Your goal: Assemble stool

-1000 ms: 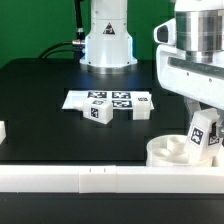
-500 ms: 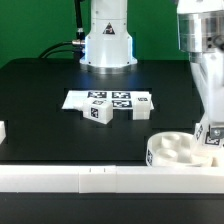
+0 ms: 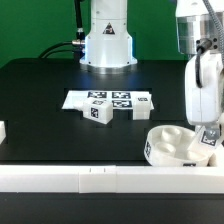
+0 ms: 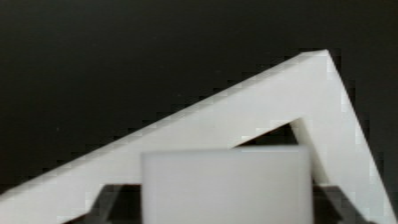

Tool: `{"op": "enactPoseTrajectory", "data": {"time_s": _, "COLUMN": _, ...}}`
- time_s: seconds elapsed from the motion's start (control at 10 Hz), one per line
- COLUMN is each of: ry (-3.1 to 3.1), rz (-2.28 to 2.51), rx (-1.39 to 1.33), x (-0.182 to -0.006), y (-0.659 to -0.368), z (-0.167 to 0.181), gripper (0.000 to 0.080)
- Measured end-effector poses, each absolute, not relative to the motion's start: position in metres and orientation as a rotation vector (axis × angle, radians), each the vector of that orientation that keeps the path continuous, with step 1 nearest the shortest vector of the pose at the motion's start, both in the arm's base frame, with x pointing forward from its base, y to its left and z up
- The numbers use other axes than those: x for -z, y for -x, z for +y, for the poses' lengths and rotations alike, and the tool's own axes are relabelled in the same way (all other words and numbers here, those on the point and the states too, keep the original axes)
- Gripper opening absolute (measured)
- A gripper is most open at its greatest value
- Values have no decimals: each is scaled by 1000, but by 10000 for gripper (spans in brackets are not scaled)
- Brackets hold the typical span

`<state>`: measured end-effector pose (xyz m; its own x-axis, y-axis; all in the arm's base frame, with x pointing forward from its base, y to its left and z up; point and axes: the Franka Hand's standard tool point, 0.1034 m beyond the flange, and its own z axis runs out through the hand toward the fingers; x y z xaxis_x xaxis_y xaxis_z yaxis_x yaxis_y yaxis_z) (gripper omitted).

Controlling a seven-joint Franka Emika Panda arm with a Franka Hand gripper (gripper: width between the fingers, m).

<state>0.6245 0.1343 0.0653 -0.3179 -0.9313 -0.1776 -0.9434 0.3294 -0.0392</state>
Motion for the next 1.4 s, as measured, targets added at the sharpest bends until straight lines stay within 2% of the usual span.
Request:
{"op": "enactPoseTrajectory", "data": {"time_s": 0.1, "ry": 1912, "rz": 2279, "rx": -109, "x": -68, "y": -623, "z": 133, "gripper": 506}}
{"op": "enactPoseTrajectory", "data": {"time_s": 0.2, "ry": 2028, "rz": 2165, "rx": -96, "x": -73, "y": -624, "z": 131, "gripper": 618}}
{"op": "enactPoseTrajectory", "data": {"time_s": 0.4, "ry": 2365, "rz": 1774, "rx": -78, "x": -85, "y": -623, "z": 129, "gripper": 640}}
{"op": "enactPoseTrajectory", "data": {"time_s": 0.7, "ry": 2491, "rz": 1598, "rx": -50, "x": -82, "y": -618, "z": 132, "gripper": 649}}
{"op": "enactPoseTrajectory", "data": {"time_s": 0.9, "ry": 2748, "rz": 1168, "rx": 25, "x": -85, "y": -617, "z": 131, "gripper": 649}}
{"op": "enactPoseTrajectory", "data": {"time_s": 1.1, "ry": 2989, "rz": 505, "rx": 88, "x": -92, "y": -619, "z": 126, "gripper": 649}}
{"op": "enactPoseTrajectory", "data": {"time_s": 1.2, "ry": 3038, "rz": 262, "rx": 76, "x": -86, "y": -614, "z": 130, "gripper": 649}}
{"op": "enactPoseTrajectory", "data": {"time_s": 1.4, "ry": 3053, "rz": 109, "rx": 82, "x": -85, "y": -615, "z": 128, "gripper": 649}}
